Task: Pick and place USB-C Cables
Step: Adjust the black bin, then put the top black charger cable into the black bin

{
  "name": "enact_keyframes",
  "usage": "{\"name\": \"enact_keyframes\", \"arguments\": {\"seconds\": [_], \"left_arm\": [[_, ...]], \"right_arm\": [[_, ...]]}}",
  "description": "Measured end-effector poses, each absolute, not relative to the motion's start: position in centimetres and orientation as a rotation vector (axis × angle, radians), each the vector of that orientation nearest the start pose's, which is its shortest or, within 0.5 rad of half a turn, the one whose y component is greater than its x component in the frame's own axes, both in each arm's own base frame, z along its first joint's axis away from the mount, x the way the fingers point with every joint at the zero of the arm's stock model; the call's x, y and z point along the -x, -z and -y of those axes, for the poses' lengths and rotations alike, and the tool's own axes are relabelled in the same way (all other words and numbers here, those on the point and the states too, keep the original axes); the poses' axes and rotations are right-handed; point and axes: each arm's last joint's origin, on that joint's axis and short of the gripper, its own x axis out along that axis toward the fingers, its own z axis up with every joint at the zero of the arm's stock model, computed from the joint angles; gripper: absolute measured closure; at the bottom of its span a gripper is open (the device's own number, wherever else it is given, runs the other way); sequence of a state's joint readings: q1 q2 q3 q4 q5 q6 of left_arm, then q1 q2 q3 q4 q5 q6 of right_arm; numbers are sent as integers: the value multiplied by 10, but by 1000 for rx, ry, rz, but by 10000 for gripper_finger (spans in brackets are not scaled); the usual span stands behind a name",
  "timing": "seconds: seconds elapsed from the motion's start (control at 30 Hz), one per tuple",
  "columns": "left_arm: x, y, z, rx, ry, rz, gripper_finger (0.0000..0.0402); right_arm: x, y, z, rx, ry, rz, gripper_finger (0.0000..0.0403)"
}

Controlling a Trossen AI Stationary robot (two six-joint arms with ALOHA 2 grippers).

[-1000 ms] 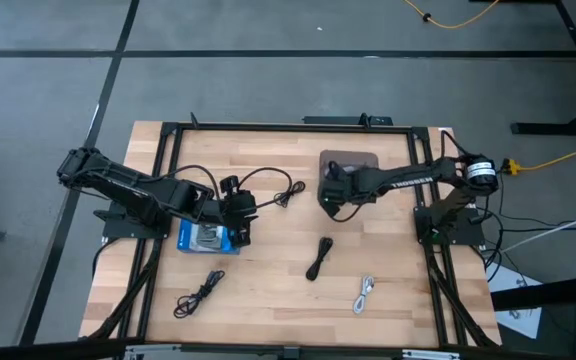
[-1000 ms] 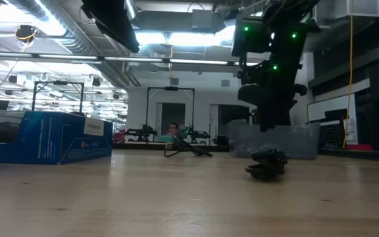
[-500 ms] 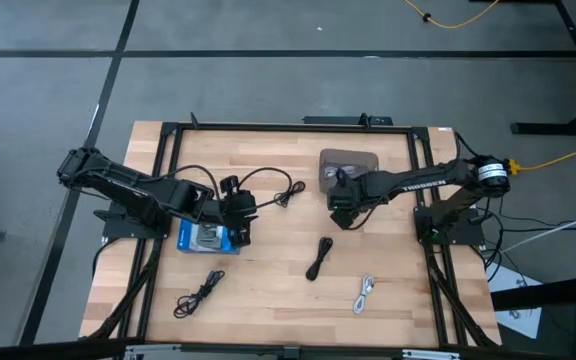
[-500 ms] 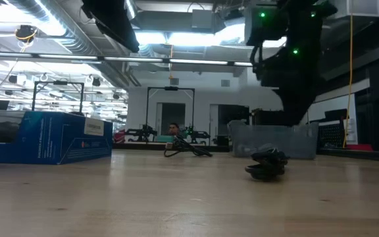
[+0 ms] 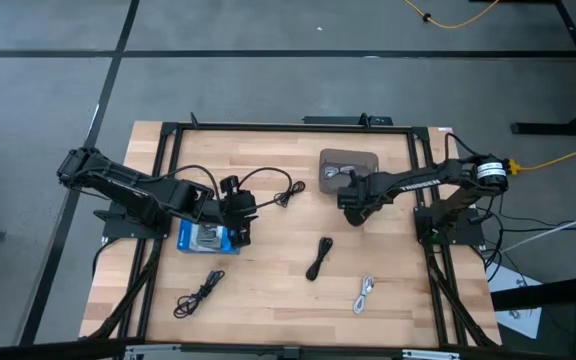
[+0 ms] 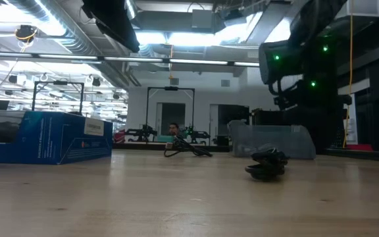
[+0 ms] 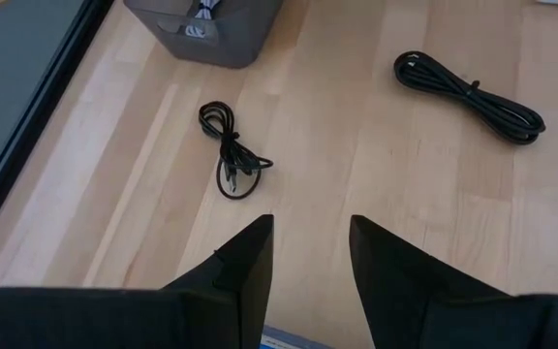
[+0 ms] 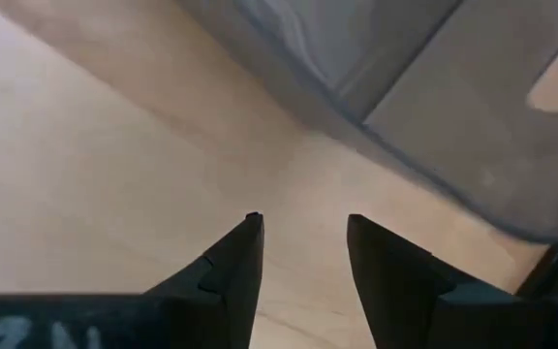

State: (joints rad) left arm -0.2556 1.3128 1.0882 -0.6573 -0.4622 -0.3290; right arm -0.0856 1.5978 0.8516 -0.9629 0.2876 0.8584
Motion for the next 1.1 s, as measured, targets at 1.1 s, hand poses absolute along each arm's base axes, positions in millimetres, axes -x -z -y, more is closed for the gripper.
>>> {"name": "enact_keyframes", "arguments": {"seconds": [1.1], "left_arm": [[-259,-290,54,-1,-326,-780,271]], "right_arm": [[-297,-165,-40,-647,111,-1041,247]]}}
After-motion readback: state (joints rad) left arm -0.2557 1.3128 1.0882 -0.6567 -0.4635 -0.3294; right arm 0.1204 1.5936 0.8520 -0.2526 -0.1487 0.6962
